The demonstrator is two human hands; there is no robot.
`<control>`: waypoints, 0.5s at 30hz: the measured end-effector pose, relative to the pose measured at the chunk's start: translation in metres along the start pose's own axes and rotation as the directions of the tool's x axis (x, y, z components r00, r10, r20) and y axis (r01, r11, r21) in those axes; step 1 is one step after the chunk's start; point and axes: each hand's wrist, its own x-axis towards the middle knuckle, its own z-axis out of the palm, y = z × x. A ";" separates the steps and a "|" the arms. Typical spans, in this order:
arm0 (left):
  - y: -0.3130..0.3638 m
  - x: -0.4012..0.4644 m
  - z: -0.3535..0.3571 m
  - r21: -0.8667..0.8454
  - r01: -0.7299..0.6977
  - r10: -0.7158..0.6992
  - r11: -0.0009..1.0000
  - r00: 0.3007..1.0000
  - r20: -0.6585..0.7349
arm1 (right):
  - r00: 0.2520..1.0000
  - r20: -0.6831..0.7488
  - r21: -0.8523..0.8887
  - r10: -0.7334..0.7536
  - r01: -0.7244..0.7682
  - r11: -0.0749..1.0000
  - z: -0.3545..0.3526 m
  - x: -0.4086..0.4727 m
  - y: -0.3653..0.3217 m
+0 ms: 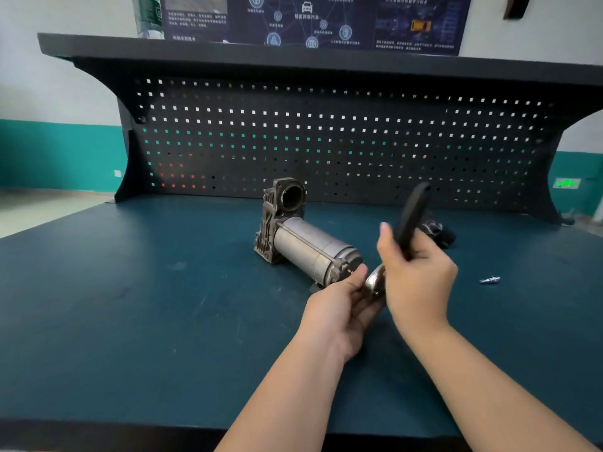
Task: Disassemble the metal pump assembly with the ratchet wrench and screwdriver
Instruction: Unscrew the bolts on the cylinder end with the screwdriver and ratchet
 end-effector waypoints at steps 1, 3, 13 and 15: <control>0.000 0.001 0.000 -0.006 0.002 -0.002 1.000 1.000 0.000 | 0.958 -0.027 0.094 0.285 -0.281 0.955 -0.001 0.003 0.002; -0.001 0.001 0.001 -0.009 0.006 -0.006 1.000 1.000 0.000 | 0.740 0.014 0.299 0.673 -0.645 0.703 -0.002 0.011 0.012; 0.002 -0.002 0.000 0.030 0.035 -0.035 0.999 0.999 0.018 | 0.965 0.064 -0.005 -0.256 0.257 0.966 -0.002 -0.008 -0.001; 0.002 -0.003 0.002 0.002 0.030 -0.030 1.000 0.999 0.027 | 0.975 0.004 0.143 0.223 -0.221 0.965 -0.003 -0.002 0.002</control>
